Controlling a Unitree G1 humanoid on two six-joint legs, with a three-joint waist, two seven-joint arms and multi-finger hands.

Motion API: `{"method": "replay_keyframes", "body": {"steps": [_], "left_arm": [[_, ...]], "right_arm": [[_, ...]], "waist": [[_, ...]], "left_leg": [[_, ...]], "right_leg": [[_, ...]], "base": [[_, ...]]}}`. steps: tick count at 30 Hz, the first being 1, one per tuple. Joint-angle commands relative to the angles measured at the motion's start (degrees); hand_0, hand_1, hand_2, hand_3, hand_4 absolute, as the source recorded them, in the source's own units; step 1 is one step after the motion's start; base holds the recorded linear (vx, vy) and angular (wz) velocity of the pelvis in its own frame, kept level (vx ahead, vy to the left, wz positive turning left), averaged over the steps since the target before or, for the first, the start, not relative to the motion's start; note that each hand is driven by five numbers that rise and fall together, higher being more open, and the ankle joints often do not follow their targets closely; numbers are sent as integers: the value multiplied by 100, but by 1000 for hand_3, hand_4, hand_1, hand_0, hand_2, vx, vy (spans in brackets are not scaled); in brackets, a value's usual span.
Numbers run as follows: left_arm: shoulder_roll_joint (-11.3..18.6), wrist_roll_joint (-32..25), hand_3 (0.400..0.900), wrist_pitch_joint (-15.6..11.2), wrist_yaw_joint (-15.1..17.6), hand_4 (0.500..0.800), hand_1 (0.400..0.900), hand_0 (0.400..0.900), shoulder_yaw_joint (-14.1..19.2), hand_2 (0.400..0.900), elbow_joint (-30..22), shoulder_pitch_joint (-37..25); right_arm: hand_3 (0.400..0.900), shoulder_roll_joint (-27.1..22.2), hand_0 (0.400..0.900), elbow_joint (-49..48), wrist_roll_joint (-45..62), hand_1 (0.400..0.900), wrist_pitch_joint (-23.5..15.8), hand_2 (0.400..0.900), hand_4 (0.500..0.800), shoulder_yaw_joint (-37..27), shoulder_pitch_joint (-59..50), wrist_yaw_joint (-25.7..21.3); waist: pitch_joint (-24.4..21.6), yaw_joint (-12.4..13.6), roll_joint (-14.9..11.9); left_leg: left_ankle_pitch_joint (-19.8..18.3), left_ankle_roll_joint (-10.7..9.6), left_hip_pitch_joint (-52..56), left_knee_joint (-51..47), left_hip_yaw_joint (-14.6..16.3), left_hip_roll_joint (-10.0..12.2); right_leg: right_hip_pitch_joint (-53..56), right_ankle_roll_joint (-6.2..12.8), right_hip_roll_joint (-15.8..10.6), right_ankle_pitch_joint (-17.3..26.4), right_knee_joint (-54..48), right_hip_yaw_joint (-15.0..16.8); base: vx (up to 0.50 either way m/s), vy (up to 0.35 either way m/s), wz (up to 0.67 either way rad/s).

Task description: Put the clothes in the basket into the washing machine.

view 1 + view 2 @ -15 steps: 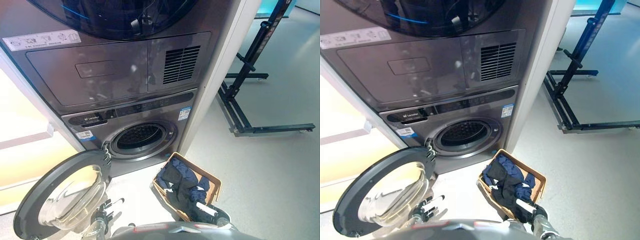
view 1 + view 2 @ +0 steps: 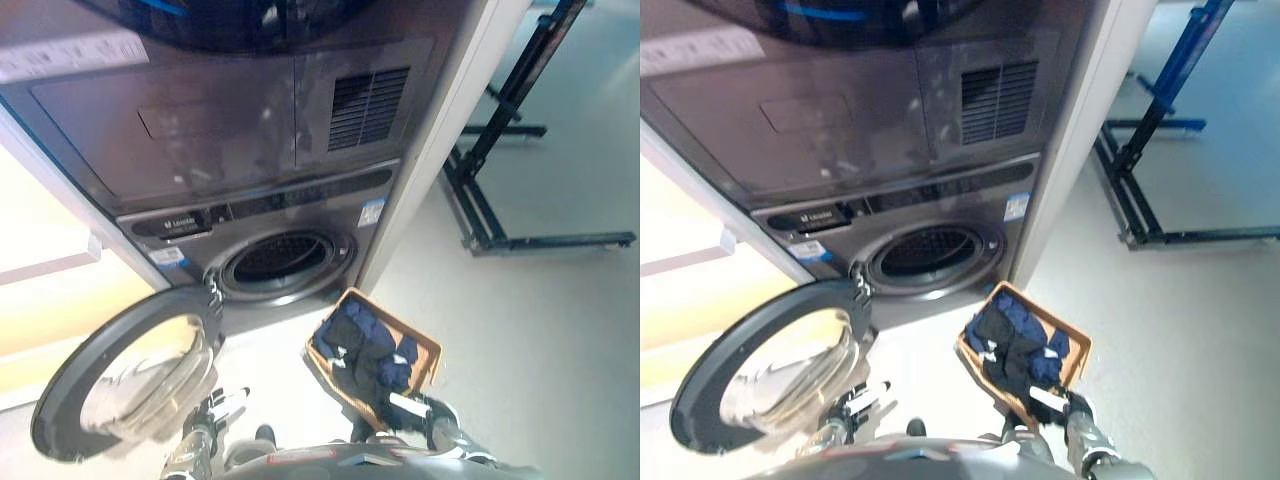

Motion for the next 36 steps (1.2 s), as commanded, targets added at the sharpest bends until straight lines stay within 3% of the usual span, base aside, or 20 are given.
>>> {"method": "replay_keyframes", "body": {"steps": [1,6,14,18,19,26,29,36], "left_arm": [[134,-31,900,-378,183,800,900,900,-107,900,-484,-364],[351,35,900,-599,511,800,900,900,-492,900,-1522,-695],[685,-205,900,-1015,1023,800,900,900,-881,900,-3542,-1314],[824,-319,900,-1213,1211,800,900,900,-1042,900,-4539,-1529],[881,-305,900,-1244,1271,800,900,900,-1076,900,-4761,-1586],[1068,-346,900,-1397,1614,800,900,900,-1233,900,-5505,-1819],[1081,-464,900,-1425,1615,800,900,900,-1273,900,-5823,-1799],[1123,-703,900,-1449,1580,800,900,900,-1233,900,-6009,-1573]], "right_arm": [[900,-398,900,-419,-669,900,-172,900,800,404,-907,-301],[900,-979,900,-851,-1710,900,-154,900,800,1031,-1781,-564],[900,-1842,900,-1072,-2024,900,-213,900,800,1390,-3502,-1241],[900,-2320,900,-895,-2150,900,-234,900,800,1556,-4394,-1556],[900,-2438,900,-816,-2147,900,-230,900,800,1572,-4612,-1652],[900,-2770,900,-289,-2150,900,-201,900,800,1845,-5803,-2111],[900,-2684,900,-208,-1768,900,-275,900,800,1786,-5967,-2015],[900,-2259,900,-68,-1740,900,-285,900,800,1975,-5948,-1662]], "waist": [[562,40,-26],[1127,128,62],[1748,285,296],[1871,318,367],[1844,328,385],[1824,452,506],[1870,538,566],[1863,635,641]], "left_leg": [[257,-58,-670,178,-277,-201],[313,-25,-1585,531,-422,-207],[291,14,-3734,1602,-472,-200],[9,13,-4993,2629,-514,-179],[-315,-49,-5200,2962,-564,-157],[-750,-29,-6828,4483,-614,-145],[-868,10,-7328,4993,-647,-215],[-935,118,-7963,5520,-717,-305]], "right_leg": [[-261,526,-22,-188,413,121],[-1324,484,-187,-148,919,118],[-3542,426,-487,-249,2104,211],[-4723,378,-742,-480,3054,273],[-4959,462,-755,-726,3387,342],[-6629,346,-990,-1098,4806,442],[-7179,226,-1148,-1268,5323,518],[-7950,105,-1390,-1400,5994,740]], "base": [[-210,-11,7],[-232,8,2],[-250,-13,10],[-171,-25,11],[-49,-16,1],[-90,20,0],[-45,-4,4],[-8,8,3]]}}
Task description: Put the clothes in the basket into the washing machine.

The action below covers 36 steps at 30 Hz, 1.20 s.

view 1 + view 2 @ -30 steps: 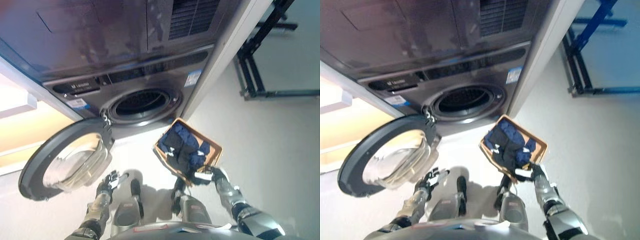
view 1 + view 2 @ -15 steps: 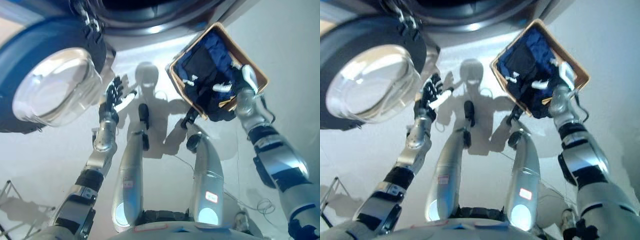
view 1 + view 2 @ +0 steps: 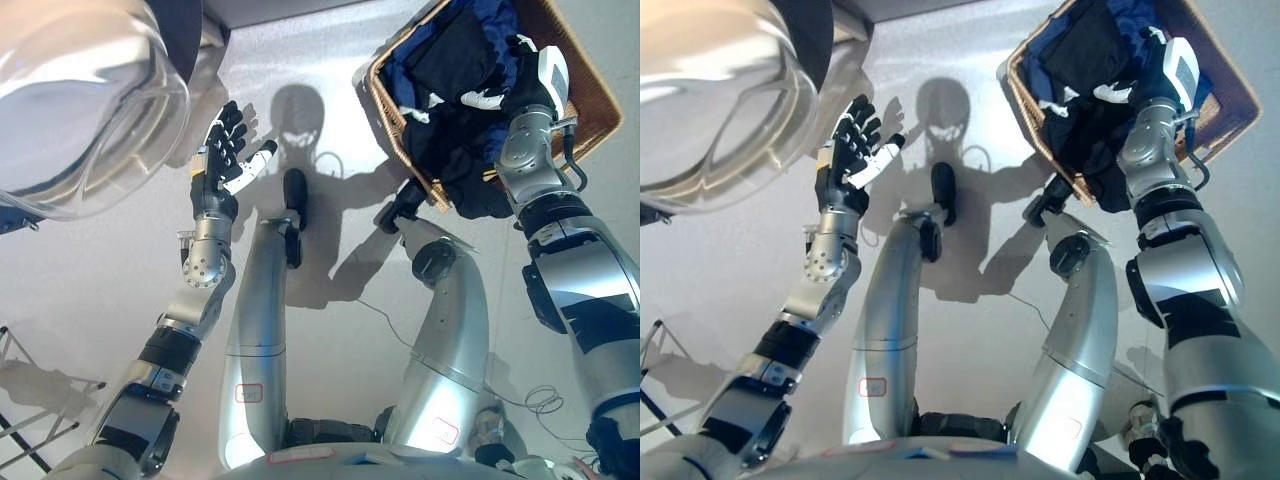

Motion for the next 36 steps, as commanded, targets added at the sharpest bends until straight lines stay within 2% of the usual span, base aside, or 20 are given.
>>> {"method": "replay_keyframes", "body": {"steps": [1,8,10,14,15,16,17,22,28,30,33,36], "left_arm": [[-133,-155,900,-524,42,800,900,900,138,900,-768,605],[-47,-255,900,-548,41,800,900,900,90,900,-811,651],[32,-210,900,-573,52,800,900,900,50,900,-996,651],[75,-198,900,-555,36,800,900,900,-73,900,-1040,654],[72,-191,900,-556,35,800,900,900,-81,900,-1033,649],[68,-186,900,-551,36,800,900,900,-87,900,-1036,648],[49,-179,900,-535,29,800,900,900,-95,900,-1039,649],[61,-168,900,-518,88,800,900,900,34,900,-1032,814],[113,-99,900,-436,312,800,900,900,355,900,-1101,1067],[108,-90,900,-407,386,800,900,900,480,900,-1100,1165],[126,-45,900,-334,494,800,900,900,711,900,-1112,1376],[138,-16,900,-290,545,800,900,900,885,900,-1121,1554]], "right_arm": [[900,50,900,43,171,900,-254,900,800,244,343,108],[900,175,900,521,-11,900,-143,900,800,261,123,80],[900,115,900,748,-171,900,-36,900,800,256,-45,-28],[900,-15,900,1098,-580,900,176,900,800,380,-151,-67],[647,-30,647,1130,-658,647,221,647,648,407,-139,-50],[647,-11,647,1150,-694,647,262,647,648,412,-106,-25],[400,16,400,1167,-700,400,273,400,500,361,-56,-16],[400,28,400,1010,-588,400,252,400,500,178,150,-102],[400,-29,400,2,196,400,-87,400,500,-314,595,-454],[400,-118,400,-739,482,400,-254,400,500,-448,782,-568],[400,-408,400,-2694,510,400,-419,400,500,-616,1479,-686],[400,-639,400,-4543,506,400,-575,400,500,-1207,2488,-740]], "waist": [[-584,49,366],[-614,178,469],[-583,257,556],[-481,343,733],[-476,352,753],[-472,358,765],[-468,359,786],[-509,302,784],[-597,74,608],[-640,-62,497],[-695,-307,297],[-741,-533,158]], "left_leg": [[-23,-246,-324,21,-235,-305],[-47,-165,-723,389,-232,-360],[-79,-123,-866,593,-254,-386],[-129,-60,-904,783,-309,-391],[-138,-51,-921,814,-302,-391],[-140,-41,-933,846,-312,-401],[-143,-35,-939,873,-313,-419],[-144,-10,-945,969,-334,-455],[-153,2,-933,1017,-305,-422],[-151,5,-925,1017,-275,-404],[-134,-13,-934,997,-246,-378],[-137,-31,-954,997,-241,-349]], "right_leg": [[-632,829,-71,-442,693,-4],[-1175,777,-249,-529,1212,205],[-1365,758,-318,-587,1448,298],[-1369,748,-389,-685,1653,303],[-1369,745,-411,-691,1676,301],[-1369,735,-425,-706,1709,295],[-1369,732,-424,-711,1729,288],[-1369,702,-422,-717,1818,289],[-1369,673,-341,-637,1818,343],[-1369,677,-292,-575,1787,352],[-1368,680,-209,-499,1708,359],[-1366,693,-170,-480,1661,352]], "base": [[4,6,6],[-10,14,6],[-15,7,10],[-25,16,7],[-20,-4,8],[-5,-9,7],[0,-4,7],[4,3,2],[13,23,-11],[14,44,-22],[21,23,-25],[19,-6,-13]]}}
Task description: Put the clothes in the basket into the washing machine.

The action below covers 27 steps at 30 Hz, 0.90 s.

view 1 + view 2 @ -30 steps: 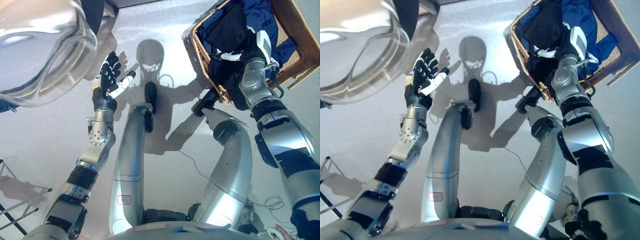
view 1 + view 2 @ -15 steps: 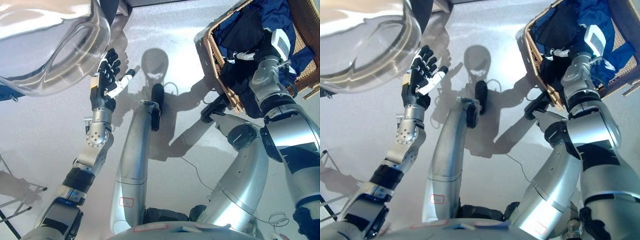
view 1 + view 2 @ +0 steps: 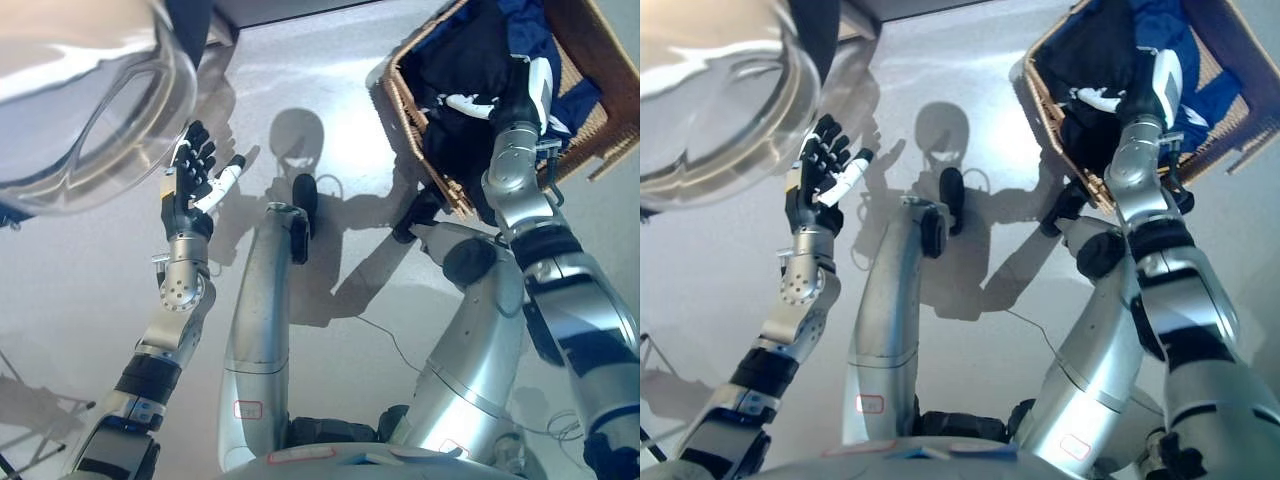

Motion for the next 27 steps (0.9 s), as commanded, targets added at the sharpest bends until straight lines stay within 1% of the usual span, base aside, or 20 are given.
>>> {"method": "replay_keyframes", "body": {"steps": [1,2,3,5,6,7,9,10,11,12,13,15,16,17,19,20,22,23,26,27], "left_arm": [[-193,205,900,-268,246,800,900,900,488,900,-518,654],[-170,207,900,-265,248,800,900,900,445,900,-524,671],[-208,234,900,-244,264,800,900,900,484,900,-535,752],[-203,255,900,-208,253,800,900,900,479,900,-542,856],[-204,244,900,-186,233,800,900,900,467,900,-548,906],[-210,193,900,-154,194,800,900,900,464,900,-536,933],[-227,72,900,-112,92,800,900,900,420,900,-498,969],[-224,65,900,-112,85,800,900,900,430,900,-499,978],[-243,-18,900,-101,-6,800,900,900,346,900,-479,994],[-244,-62,900,-102,-33,800,900,900,353,900,-455,978],[-265,-141,900,-113,-78,800,900,900,319,900,-414,944],[-257,-288,900,-118,-163,800,900,900,283,900,-300,855],[-253,-296,900,-124,-170,800,900,900,298,900,-289,836],[-264,-464,900,-139,-269,800,900,900,204,900,-219,768],[-301,-597,900,-182,-338,800,900,900,115,900,-92,662],[-296,-655,900,-195,-340,800,900,900,89,900,-27,587],[-295,-727,900,-226,-406,800,900,900,-3,900,57,516],[-289,-731,900,-229,-410,800,900,900,2,900,62,505],[-189,-802,900,-259,-533,800,900,900,-141,900,164,409],[-140,-807,900,-259,-585,800,900,900,-212,900,212,359]], "right_arm": [[400,-386,400,-1669,238,400,-832,400,500,-735,971,-523],[400,-381,400,-1792,226,400,-792,400,500,-828,1116,-512],[400,-268,400,-2546,329,400,-1030,400,500,-1237,1650,-531],[400,74,400,-3345,756,400,-1367,400,500,-1611,2205,-374],[400,257,400,-3544,1054,400,-1477,400,500,-1656,2365,-236],[400,445,400,-3761,1492,400,-1604,400,500,-1571,2486,36],[400,636,400,-3911,2176,400,-1684,400,500,-1289,2523,499],[400,633,400,-3895,2205,400,-1692,400,500,-1286,2517,525],[400,812,400,-3711,2847,400,-1713,400,500,-998,2241,803],[400,903,400,-3480,3229,400,-1733,400,500,-855,1990,935],[400,1060,400,-3298,3732,400,-1737,400,500,-641,1658,1235],[400,1254,400,-2859,4224,400,-1715,400,500,-381,963,1396],[400,1253,400,-2805,4258,400,-1732,400,500,-375,912,1430],[400,1531,400,-2177,4775,400,-1673,400,500,-177,179,1576],[400,1832,400,-1475,5241,400,-1657,400,500,-209,-566,1671],[400,1887,400,-1152,5224,400,-1715,400,500,-200,-885,1563],[400,2159,400,-623,5489,400,-1708,400,500,-339,-1436,1606],[400,2160,400,-583,5507,400,-1714,400,500,-345,-1471,1630],[400,2230,400,610,5801,400,-1767,400,500,-657,-2286,1496],[400,2150,400,1156,5862,400,-1760,400,500,-738,-2570,1413]], "waist": [[-807,-424,13],[-836,-386,-3],[-854,-493,-47],[-916,-529,-88],[-948,-525,-96],[-978,-526,-110],[-1051,-524,-125],[-1052,-531,-123],[-1126,-459,-102],[-1150,-444,-85],[-1181,-403,-74],[-1233,-323,-51],[-1206,-333,-50],[-1293,-186,-17],[-1356,-79,6],[-1385,-34,10],[-1418,50,42],[-1406,46,40],[-1476,217,104],[-1514,304,140]], "left_leg": [[448,-279,-79,-851,-209,-147],[451,-279,-74,-858,-205,-152],[452,-290,-81,-875,-210,-136],[451,-296,-51,-949,-192,-112],[458,-303,-23,-1002,-188,-97],[465,-311,3,-1045,-186,-89],[475,-333,61,-1117,-188,-92],[479,-336,69,-1126,-195,-90],[488,-350,141,-1211,-193,-88],[494,-362,199,-1281,-199,-89],[502,-376,259,-1350,-208,-84],[514,-400,370,-1467,-223,-93],[519,-402,384,-1477,-229,-94],[537,-417,486,-1612,-228,-108],[558,-432,599,-1733,-240,-129],[575,-442,649,-1815,-242,-120],[603,-447,733,-1927,-276,-153],[605,-447,736,-1932,-280,-155],[630,-462,840,-2054,-325,-210],[635,-468,863,-2085,-355,-238]], "right_leg": [[-424,684,173,-68,-19,-251],[-423,685,169,-70,-19,-246],[-422,703,193,-74,-55,-255],[-368,718,214,-88,-127,-305],[-326,718,223,-94,-174,-330],[-272,714,234,-99,-231,-360],[-168,710,271,-122,-329,-426],[-154,708,274,-120,-341,-437],[-63,710,270,-151,-403,-487],[15,710,276,-162,-455,-526],[81,716,284,-165,-519,-557],[203,720,282,-186,-606,-613],[222,719,282,-183,-617,-622],[320,731,252,-210,-686,-667],[425,741,241,-226,-764,-716],[483,747,222,-242,-802,-752],[557,771,206,-262,-847,-795],[563,771,204,-262,-851,-800],[663,808,149,-322,-873,-850],[680,820,112,-356,-856,-865]], "base": [[17,-7,-5],[25,-8,-6],[27,-4,-7],[39,1,-9],[35,-6,-5],[36,-17,-1],[18,-13,1],[39,-37,9],[37,-31,10],[44,-48,16],[27,-41,13],[24,-46,14],[37,-61,20],[40,-60,22],[54,-72,26],[55,-57,19],[41,-34,12],[31,-33,15],[56,-60,26],[66,-59,28]]}}
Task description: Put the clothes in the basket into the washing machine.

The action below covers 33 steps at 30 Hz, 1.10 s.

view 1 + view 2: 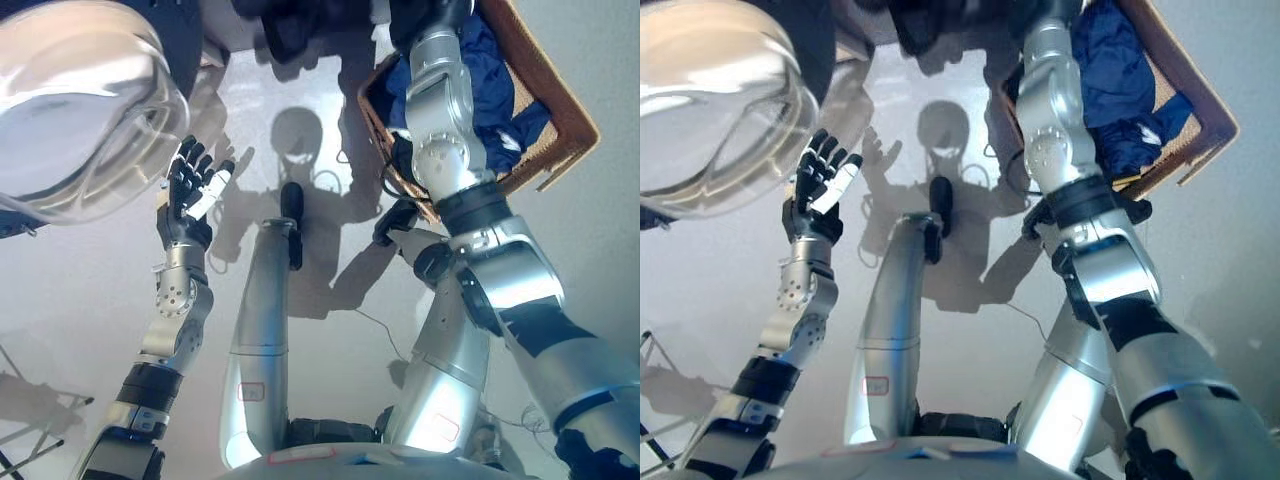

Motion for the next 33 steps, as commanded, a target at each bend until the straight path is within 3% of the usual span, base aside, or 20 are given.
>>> {"method": "replay_keyframes", "body": {"steps": [1,5,9,16,31,32,33], "left_arm": [[93,-57,900,-485,-161,800,900,900,-391,900,222,196],[263,31,900,-489,-366,800,900,900,-632,900,228,35],[411,113,900,-489,-566,800,900,900,-823,900,189,-13],[502,111,900,-541,-739,800,900,900,-916,900,75,43],[712,4,900,-608,-935,800,900,900,-806,900,-264,447],[714,0,900,-608,-940,800,900,900,-807,900,-265,451],[720,-19,900,-610,-951,800,900,900,-797,900,-262,484]], "right_arm": [[400,-18,400,750,328,400,-637,400,500,-389,-217,28],[400,-628,400,2110,341,400,-337,400,500,-487,-791,-33],[400,-1308,400,2680,124,400,-85,400,500,-367,-995,-95],[400,-1849,400,2691,-63,400,148,400,500,104,-1135,127],[400,-2595,400,2517,167,400,-124,400,500,380,-1603,257],[455,-2595,455,2516,166,455,-126,455,533,378,-1598,256],[808,-2625,808,2510,138,808,-153,808,745,392,-1599,255]], "waist": [[-1464,209,199],[-1510,502,294],[-1523,777,385],[-1501,1002,457],[-1580,1234,541],[-1589,1232,538],[-1600,1233,521]], "left_leg": [[261,7,-562,-439,82,-249],[279,9,-551,-476,16,-339],[307,-15,-563,-517,-52,-428],[326,-53,-644,-508,-138,-525],[1,6,-995,168,-351,-780],[0,5,-1006,174,-351,-785],[11,-3,-1028,185,-349,-787]], "right_leg": [[-901,903,-59,-270,323,-23],[-873,970,-210,-360,375,-71],[-833,1033,-367,-438,420,-152],[-849,1067,-534,-560,576,-244],[-1266,1080,-882,-1102,1705,-73],[-1277,1079,-888,-1108,1713,-71],[-1278,1070,-900,-1109,1733,-77]], "base": [[61,-63,28],[47,-88,35],[47,-94,38],[44,-80,27],[46,-21,15],[35,-22,6],[43,-46,6]]}}
